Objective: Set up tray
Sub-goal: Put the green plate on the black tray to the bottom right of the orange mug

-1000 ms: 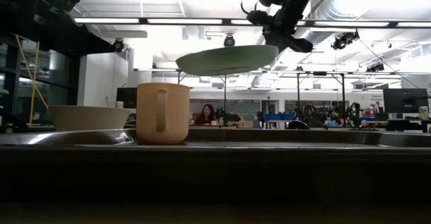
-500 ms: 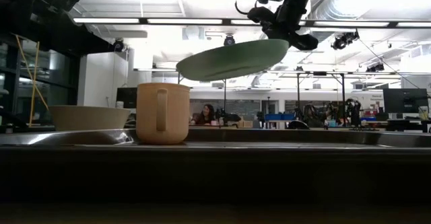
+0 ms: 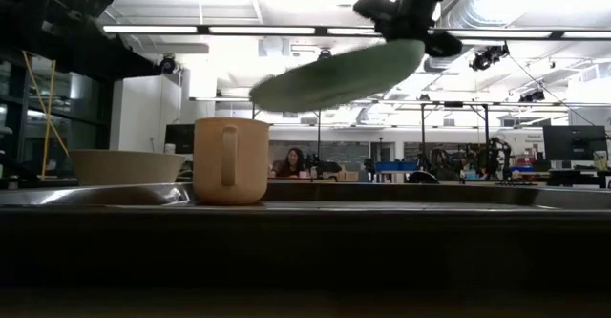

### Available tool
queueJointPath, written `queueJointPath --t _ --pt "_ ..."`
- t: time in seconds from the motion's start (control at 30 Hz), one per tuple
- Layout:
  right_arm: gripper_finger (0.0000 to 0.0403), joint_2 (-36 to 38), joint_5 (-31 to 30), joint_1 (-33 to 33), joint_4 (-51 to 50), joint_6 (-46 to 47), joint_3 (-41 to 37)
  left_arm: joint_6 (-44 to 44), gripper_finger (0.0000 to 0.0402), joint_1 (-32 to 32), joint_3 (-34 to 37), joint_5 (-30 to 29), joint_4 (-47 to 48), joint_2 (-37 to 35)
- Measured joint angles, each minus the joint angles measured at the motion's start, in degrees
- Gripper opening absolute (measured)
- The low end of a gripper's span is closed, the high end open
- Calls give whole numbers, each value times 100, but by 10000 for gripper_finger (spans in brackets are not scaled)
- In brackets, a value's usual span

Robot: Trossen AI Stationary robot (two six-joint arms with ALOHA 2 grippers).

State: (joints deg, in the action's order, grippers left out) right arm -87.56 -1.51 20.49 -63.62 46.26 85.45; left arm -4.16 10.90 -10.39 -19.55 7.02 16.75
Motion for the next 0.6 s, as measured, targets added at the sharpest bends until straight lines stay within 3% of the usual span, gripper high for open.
queueJointPath --t 0.33,0.6 --pt "0 874 -521 -540 -592 809 0 9 179 0 0 11 45 0" --pt "0 1011 -801 -1345 -815 1568 0 9 179 0 0 11 19 0"
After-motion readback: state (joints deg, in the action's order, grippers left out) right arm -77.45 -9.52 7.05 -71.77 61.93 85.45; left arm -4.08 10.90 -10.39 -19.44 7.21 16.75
